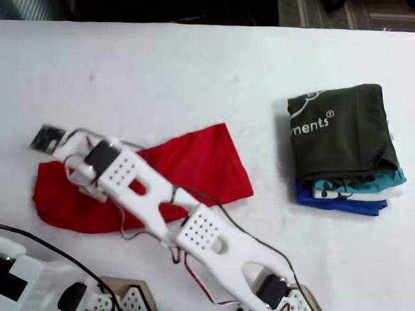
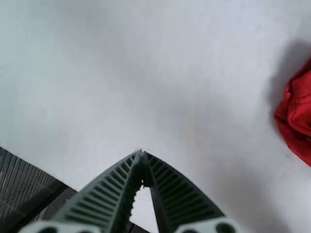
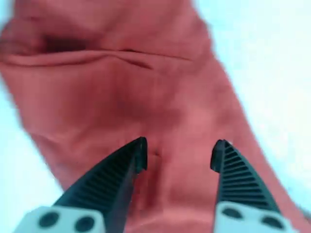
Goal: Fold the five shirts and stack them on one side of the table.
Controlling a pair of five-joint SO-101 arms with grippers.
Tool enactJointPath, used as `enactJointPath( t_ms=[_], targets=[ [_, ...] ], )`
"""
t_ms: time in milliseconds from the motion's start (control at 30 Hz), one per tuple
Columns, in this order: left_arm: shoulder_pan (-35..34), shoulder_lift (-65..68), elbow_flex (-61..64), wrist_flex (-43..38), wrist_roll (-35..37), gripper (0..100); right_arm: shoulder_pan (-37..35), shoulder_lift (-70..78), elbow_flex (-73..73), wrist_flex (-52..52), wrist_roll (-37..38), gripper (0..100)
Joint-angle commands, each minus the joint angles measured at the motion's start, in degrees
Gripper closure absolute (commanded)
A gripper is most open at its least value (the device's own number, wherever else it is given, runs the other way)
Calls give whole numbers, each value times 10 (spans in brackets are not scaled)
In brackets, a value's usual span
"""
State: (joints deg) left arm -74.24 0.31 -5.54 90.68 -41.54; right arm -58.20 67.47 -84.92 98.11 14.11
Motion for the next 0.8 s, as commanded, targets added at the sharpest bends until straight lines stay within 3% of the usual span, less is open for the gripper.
enactJointPath(
  t_ms=[0, 233, 500, 633, 767],
  targets=[
    [-5, -25, -20, -7, -4, 972, 14, -22, 14, 6, 1, 776],
    [-5, -25, -20, -20, -4, 972, 25, -24, 127, 6, 4, 776],
    [-3, -25, -20, -31, -4, 972, 76, -69, 138, 5, 4, 776],
    [0, -25, -19, -31, -4, 972, 45, -124, 138, -8, 4, 776],
    [0, -25, -18, -31, -4, 972, 13, -138, 138, -86, 2, 776]
  ],
)
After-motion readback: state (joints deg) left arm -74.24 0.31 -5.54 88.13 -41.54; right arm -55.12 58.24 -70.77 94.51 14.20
